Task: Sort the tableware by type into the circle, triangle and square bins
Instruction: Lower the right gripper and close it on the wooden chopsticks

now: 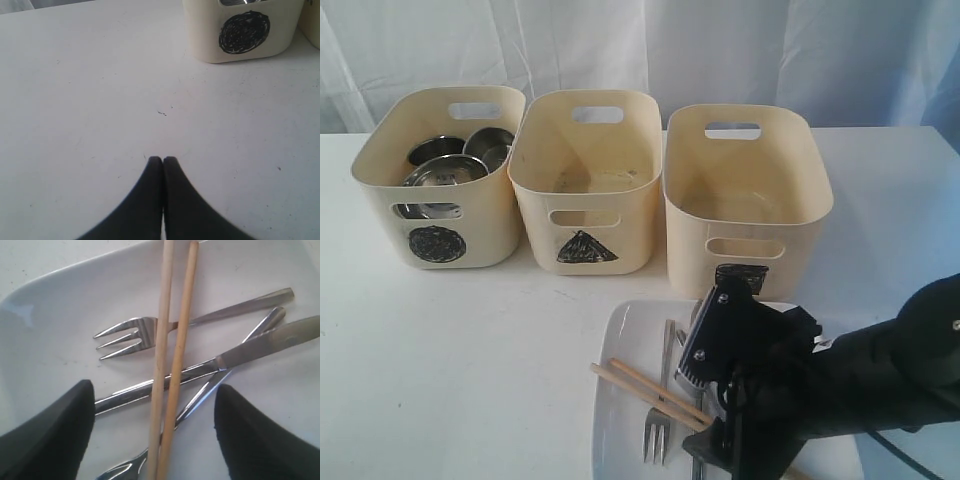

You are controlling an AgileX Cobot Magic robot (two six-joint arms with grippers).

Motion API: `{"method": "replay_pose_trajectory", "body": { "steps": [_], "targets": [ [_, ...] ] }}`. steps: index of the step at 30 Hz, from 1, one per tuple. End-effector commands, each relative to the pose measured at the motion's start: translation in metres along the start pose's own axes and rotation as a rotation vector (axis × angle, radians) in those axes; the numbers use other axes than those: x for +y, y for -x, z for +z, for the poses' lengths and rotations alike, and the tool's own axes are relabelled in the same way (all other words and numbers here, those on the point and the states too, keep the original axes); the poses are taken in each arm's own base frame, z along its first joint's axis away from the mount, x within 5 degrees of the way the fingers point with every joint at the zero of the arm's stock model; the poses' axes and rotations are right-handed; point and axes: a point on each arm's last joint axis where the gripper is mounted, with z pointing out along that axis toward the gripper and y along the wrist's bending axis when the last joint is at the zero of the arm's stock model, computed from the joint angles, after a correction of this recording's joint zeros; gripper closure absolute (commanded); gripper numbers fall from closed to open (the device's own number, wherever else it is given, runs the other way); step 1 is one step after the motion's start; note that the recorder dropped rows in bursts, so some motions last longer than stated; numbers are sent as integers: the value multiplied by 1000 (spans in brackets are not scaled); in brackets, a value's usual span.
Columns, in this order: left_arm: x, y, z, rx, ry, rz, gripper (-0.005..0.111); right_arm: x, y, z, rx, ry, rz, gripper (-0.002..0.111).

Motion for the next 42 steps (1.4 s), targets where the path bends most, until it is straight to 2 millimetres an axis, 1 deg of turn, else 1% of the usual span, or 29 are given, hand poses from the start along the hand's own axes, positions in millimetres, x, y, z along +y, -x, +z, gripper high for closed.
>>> {"method": "replay_pose_trajectory", "body": {
  "steps": [1,6,9,15,19,24,31,37,42],
  "targets": [
    [0,-1,0,-1,-3,2,107,-3,3,8,11,-6,-10,45],
    [0,-1,0,-1,-3,2,107,-6,2,16,37,-11,-37,52],
    [0,-1,0,-1,-3,2,107,-7,-1,21,54,-12,-50,53],
    [0,-1,0,-1,-3,2,107,-12,8,24,41,-20,-49,53],
    [0,-1,0,-1,-3,2,107,-13,10,31,55,0,-48,53],
    [0,-1,0,-1,-3,2,107,-14,7,40,83,15,-42,53],
    [0,-1,0,-1,-3,2,107,-14,3,47,111,28,-44,53],
    [0,-1,0,-1,-3,2,107,-14,3,49,114,42,-53,66],
    [0,-1,0,-1,-3,2,107,-14,5,49,111,46,-54,73]
  ]
}}
